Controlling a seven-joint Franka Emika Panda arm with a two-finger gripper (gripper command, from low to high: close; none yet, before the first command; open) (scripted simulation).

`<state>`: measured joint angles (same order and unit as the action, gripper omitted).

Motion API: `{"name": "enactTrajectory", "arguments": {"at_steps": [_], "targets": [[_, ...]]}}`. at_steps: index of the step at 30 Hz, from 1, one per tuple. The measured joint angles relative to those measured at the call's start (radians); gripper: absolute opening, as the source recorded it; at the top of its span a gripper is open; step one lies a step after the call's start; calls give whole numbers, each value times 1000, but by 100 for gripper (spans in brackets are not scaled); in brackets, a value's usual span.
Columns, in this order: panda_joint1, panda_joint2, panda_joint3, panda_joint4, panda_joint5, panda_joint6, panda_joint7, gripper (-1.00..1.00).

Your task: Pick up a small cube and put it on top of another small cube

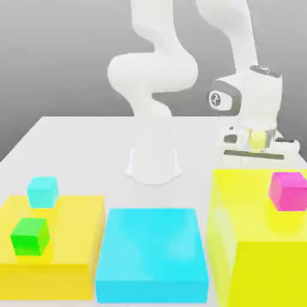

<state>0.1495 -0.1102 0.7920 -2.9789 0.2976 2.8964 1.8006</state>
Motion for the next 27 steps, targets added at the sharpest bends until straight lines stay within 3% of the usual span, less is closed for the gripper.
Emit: {"name": "enactTrajectory", "arguments": {"at_steps": [4, 7, 14, 23, 24, 27], "targets": [[-71, 58, 20, 14, -147, 36, 118, 0], [-99, 112, -16, 26, -351, 68, 264, 0], [74, 234, -308, 71, -830, 122, 611, 0], [347, 363, -670, 117, -1193, 206, 882, 0], [366, 373, -696, 120, -1214, 214, 898, -100], [366, 373, -696, 120, -1214, 215, 897, -100]]}}
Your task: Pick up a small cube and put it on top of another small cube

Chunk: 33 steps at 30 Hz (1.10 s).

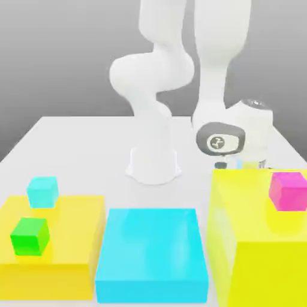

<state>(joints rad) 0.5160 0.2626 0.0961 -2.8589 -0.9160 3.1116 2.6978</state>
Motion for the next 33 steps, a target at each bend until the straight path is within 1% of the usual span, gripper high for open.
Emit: {"name": "enactTrajectory", "arguments": {"at_steps": [3, 4, 8, 11, 14, 17, 19, 21, 23, 27, 28, 29, 33], "targets": [[10, 5, -13, 1, -10, 5, 7, -100], [2, 0, -2, 0, 1, 1, -1, -100], [-93, -47, 123, -14, 119, -34, -89, -100], [-175, -90, 235, -30, 239, -62, -178, -100], [-256, -135, 352, -49, 384, -86, -286, -100], [-317, -185, 460, -69, 568, -108, -421, -100], [-318, -220, 507, -81, 710, -124, -523, -100], [-293, -255, 522, -92, 844, -142, -619, -100], [-258, -287, 518, -101, 951, -162, -696, -100], [-203, -344, 490, -120, 1098, -201, -805, -100], [-189, -358, 483, -125, 1126, -210, -825, -100], [-166, -367, 493, -114, 1130, -220, -840, -100], [-148, -388, 500, 8, 1104, -337, -887, -100]]}}
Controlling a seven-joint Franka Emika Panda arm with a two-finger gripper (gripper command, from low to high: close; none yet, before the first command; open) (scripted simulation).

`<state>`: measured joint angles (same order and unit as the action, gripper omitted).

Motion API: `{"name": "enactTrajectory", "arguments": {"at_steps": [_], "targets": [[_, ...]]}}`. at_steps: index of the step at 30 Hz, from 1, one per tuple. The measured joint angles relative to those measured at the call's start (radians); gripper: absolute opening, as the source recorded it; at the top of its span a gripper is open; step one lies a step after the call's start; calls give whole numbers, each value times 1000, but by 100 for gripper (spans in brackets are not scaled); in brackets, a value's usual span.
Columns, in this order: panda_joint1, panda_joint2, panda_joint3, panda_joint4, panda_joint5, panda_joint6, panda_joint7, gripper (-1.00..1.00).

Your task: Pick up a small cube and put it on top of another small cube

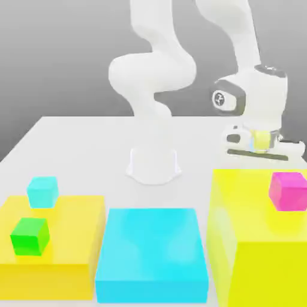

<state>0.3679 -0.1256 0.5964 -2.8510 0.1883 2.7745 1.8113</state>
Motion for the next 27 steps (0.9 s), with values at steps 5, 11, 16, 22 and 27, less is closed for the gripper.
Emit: {"name": "enactTrajectory", "arguments": {"at_steps": [5, 11, 16, 22, 27], "targets": [[-2, -19, -5, 180, -52, -174, -51, -100], [-49, -35, -54, 395, -101, -402, -108, -100], [-145, -45, -162, 569, -122, -618, -147, -100], [-229, -8, -248, 597, -132, -645, -153, -100], [-232, 18, -246, 561, -139, -584, -147, 100]]}}
